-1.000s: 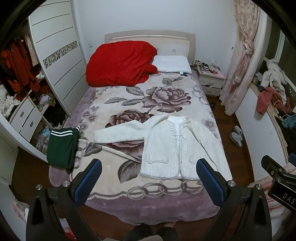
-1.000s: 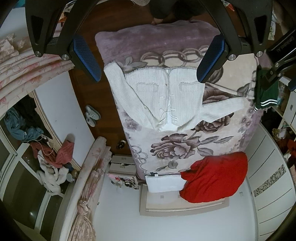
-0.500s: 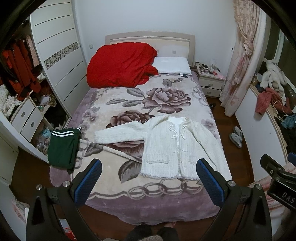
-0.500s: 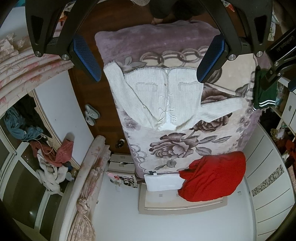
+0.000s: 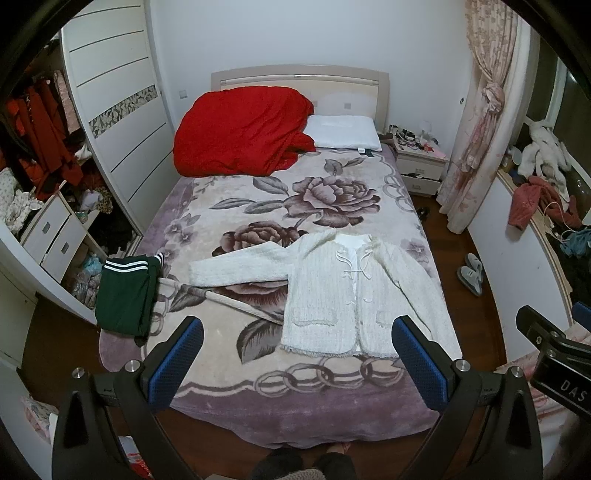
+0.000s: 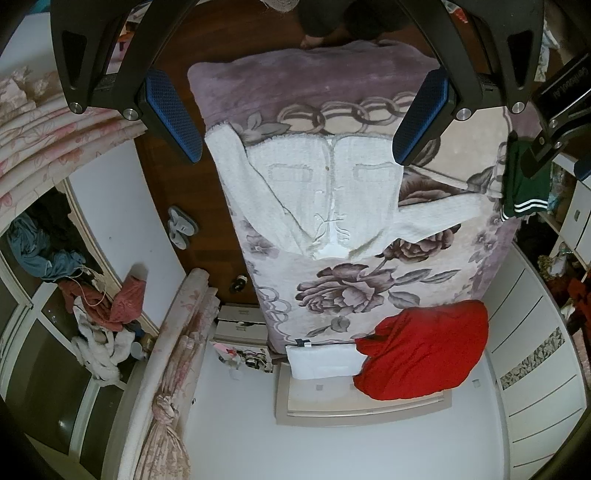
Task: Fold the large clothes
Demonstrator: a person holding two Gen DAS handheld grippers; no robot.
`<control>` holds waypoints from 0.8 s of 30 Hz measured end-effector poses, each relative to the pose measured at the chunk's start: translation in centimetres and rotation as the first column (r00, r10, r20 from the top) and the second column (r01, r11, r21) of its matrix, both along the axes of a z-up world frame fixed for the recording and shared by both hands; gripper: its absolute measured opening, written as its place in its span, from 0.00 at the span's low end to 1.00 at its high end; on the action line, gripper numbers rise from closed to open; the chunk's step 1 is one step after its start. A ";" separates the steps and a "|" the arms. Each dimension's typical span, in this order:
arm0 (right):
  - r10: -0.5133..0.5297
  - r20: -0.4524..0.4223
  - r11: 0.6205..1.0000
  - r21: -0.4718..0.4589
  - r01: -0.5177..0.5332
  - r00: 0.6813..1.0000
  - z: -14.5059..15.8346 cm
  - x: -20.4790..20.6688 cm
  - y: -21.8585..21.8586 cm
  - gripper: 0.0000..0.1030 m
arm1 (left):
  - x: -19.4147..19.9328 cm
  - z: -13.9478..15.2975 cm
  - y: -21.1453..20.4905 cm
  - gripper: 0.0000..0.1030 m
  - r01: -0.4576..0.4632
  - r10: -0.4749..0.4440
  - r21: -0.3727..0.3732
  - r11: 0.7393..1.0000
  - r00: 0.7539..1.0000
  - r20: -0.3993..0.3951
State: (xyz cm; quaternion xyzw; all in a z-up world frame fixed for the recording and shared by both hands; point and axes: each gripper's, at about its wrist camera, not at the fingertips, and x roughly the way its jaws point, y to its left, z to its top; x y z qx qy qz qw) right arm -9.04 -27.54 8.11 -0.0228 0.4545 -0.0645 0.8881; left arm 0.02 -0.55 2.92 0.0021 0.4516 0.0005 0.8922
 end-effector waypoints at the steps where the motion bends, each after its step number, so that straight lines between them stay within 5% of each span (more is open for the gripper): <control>1: 0.000 0.000 1.000 0.001 0.000 1.000 0.2 0.0 0.0 1.00 | 0.0 -0.1 0.0 1.00 0.000 0.000 -0.001 1.000 1.000 0.000; 24: 0.000 0.008 1.000 0.003 0.000 1.000 -0.2 -0.4 -0.1 1.00 | -0.4 -0.2 0.0 1.00 0.001 -0.001 -0.002 1.000 1.000 0.006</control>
